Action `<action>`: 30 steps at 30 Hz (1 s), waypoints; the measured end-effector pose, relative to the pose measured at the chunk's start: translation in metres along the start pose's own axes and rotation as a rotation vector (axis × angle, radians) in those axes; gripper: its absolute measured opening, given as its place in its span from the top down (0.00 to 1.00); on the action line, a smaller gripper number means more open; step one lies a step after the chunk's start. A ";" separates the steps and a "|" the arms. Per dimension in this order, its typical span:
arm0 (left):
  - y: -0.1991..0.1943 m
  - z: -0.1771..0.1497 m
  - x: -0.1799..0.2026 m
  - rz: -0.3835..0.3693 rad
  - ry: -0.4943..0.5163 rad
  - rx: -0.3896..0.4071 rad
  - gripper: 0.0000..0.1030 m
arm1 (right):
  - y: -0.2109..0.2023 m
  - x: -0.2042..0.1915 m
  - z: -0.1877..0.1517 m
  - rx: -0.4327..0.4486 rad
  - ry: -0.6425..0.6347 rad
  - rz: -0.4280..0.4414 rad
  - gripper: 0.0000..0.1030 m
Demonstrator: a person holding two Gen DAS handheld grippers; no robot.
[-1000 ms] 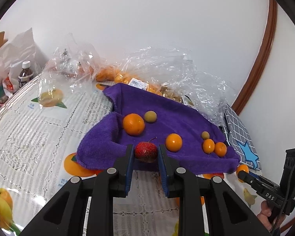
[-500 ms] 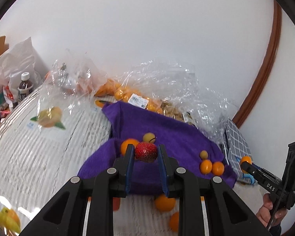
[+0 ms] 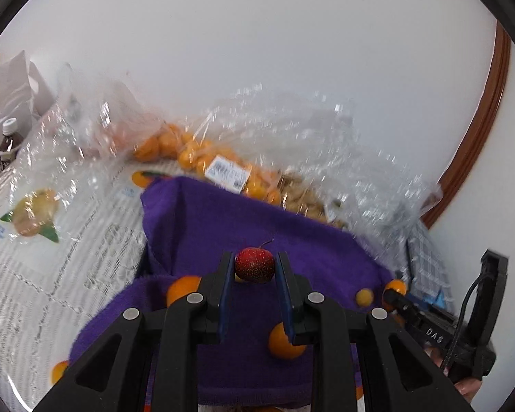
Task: Organize fruits
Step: 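Release the red fruit onto the towel with the left gripper while the right gripper releases its fruit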
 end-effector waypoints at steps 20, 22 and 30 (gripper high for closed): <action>0.025 -0.020 0.007 0.023 0.050 -0.104 0.78 | 0.009 -0.015 -0.012 -0.037 -0.081 -0.033 0.44; 0.028 -0.022 0.007 0.030 0.053 -0.112 0.78 | -0.001 -0.016 -0.012 -0.026 -0.087 -0.031 0.44; 0.035 -0.025 0.005 0.044 0.063 -0.130 0.75 | -0.039 -0.030 -0.012 0.068 -0.144 -0.021 0.33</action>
Point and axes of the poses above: each gripper's, at about its wrist camera, not at the fingertips, and y roughly the way its jaws point, x to its right, z to its top, the point moved 1 cm from there along y, roughly the way its jaws point
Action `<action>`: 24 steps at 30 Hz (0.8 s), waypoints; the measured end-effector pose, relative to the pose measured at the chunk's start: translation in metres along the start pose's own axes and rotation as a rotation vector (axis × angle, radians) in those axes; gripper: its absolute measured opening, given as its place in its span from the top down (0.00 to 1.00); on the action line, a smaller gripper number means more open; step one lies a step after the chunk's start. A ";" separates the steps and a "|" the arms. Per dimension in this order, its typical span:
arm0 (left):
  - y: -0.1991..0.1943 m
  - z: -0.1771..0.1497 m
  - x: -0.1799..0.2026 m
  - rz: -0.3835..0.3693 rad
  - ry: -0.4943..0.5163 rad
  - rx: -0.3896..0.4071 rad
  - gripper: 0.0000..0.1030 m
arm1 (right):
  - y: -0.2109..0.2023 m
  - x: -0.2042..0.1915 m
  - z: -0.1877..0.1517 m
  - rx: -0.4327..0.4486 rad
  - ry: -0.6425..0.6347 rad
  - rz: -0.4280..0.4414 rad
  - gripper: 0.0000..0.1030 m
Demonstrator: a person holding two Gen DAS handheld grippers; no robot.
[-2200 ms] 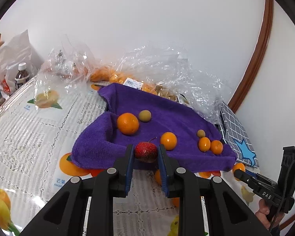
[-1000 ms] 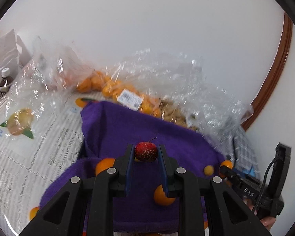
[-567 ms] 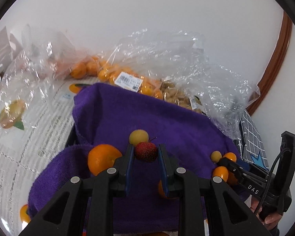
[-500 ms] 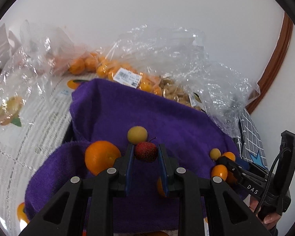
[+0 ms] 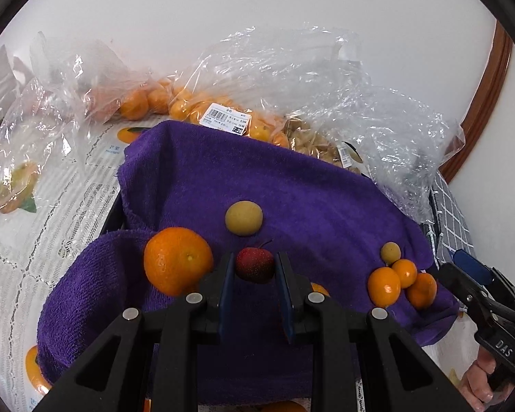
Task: Organize fruits
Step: 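Release the red fruit onto the towel with the left gripper while the right gripper releases its fruit, then grasp a tangerine with the right gripper while the left gripper grasps an orange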
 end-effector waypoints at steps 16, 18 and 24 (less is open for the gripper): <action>-0.046 -0.008 -0.002 -0.060 0.007 0.158 0.53 | -0.051 -0.003 -0.023 0.093 0.074 0.014 0.31; -0.049 -0.011 -0.002 -0.064 0.006 0.157 0.53 | -0.056 -0.002 -0.029 0.090 0.089 -0.003 0.31; -0.064 -0.022 -0.006 -0.088 0.008 0.168 0.53 | -0.057 -0.017 -0.053 -0.030 0.099 0.084 0.40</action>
Point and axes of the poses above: each gripper's, at about its wrist camera, not at the fingertips, and y roughly the way its jaws point, x to its right, z to its top, the point moved 1 cm from there along y, roughly the way its jaws point
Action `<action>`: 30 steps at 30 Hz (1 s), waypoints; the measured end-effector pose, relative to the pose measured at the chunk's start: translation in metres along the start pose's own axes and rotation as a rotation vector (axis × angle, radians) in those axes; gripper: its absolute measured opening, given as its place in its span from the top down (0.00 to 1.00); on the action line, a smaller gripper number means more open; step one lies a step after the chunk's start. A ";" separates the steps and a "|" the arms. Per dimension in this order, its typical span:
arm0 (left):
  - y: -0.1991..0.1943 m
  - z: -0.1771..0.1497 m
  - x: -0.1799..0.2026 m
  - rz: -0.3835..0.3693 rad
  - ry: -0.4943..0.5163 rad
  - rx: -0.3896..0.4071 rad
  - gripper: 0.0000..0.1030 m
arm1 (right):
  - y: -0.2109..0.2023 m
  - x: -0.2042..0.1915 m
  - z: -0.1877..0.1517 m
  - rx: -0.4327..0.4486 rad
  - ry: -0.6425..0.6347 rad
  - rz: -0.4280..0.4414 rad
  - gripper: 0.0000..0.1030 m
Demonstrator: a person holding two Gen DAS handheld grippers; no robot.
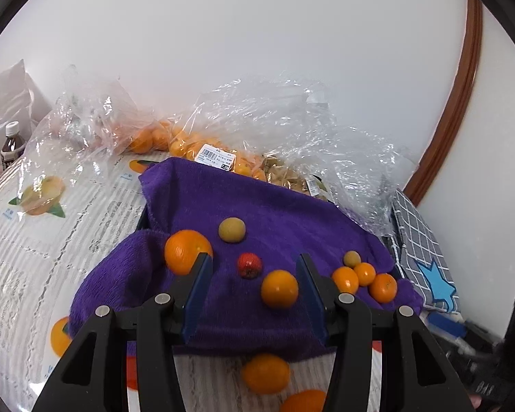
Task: Organize fruits
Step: 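Grasp a tangerine with the right gripper while the left gripper grasps an orange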
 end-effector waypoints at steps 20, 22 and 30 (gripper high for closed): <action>-0.053 -0.035 -0.056 0.121 -0.015 -0.103 0.38 | 0.033 -0.103 -0.036 -0.157 -0.142 0.179 0.45; -0.051 -0.036 -0.056 0.132 -0.004 -0.112 0.38 | 0.040 -0.106 -0.036 -0.182 -0.146 0.169 0.45; -0.041 -0.039 -0.056 0.146 -0.001 -0.160 0.38 | 0.050 -0.113 -0.035 -0.198 -0.159 0.180 0.59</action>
Point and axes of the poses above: each gripper's, at about its wrist camera, not at the fingertips, and y roughly the way its jaws point, x to its right, z to its top, the point moved 1 cm from there along y, roughly the way its jaws point
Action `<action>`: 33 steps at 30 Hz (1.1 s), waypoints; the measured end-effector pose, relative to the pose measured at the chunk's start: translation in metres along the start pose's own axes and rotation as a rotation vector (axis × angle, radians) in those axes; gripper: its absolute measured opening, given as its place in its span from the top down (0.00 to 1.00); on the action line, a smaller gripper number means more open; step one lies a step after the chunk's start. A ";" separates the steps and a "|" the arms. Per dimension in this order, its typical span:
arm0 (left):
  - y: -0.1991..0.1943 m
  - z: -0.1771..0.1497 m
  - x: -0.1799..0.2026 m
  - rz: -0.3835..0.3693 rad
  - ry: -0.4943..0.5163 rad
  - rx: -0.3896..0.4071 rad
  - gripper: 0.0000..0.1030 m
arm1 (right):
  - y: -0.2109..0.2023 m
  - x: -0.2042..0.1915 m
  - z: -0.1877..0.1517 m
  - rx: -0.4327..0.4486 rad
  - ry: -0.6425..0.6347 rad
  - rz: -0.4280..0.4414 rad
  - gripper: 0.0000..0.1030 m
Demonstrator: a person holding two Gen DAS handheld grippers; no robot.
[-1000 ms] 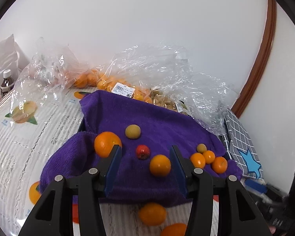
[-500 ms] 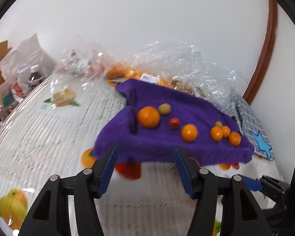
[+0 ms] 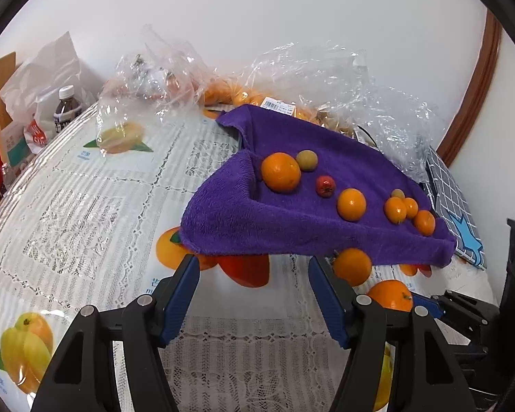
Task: Organize fruits
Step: 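Grasp a tangerine with the right gripper while the left gripper grasps an orange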
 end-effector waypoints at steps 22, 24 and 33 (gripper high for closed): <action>-0.002 -0.013 0.033 -0.042 0.116 -0.024 0.38 | -0.074 0.088 -0.045 0.119 0.130 -0.255 0.59; 0.001 -0.017 0.043 -0.044 0.135 -0.041 0.38 | -0.076 0.099 -0.051 0.101 0.150 -0.267 0.59; 0.011 -0.026 0.057 0.061 0.168 -0.112 0.39 | -0.088 0.116 -0.056 0.127 0.176 -0.253 0.59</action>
Point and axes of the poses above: each gripper's, at about its wrist camera, not at the fingertips, and y roughly the way its jaws point, x to its right, z to its top, the point moved 1 cm from there along y, roughly the way its jaws point
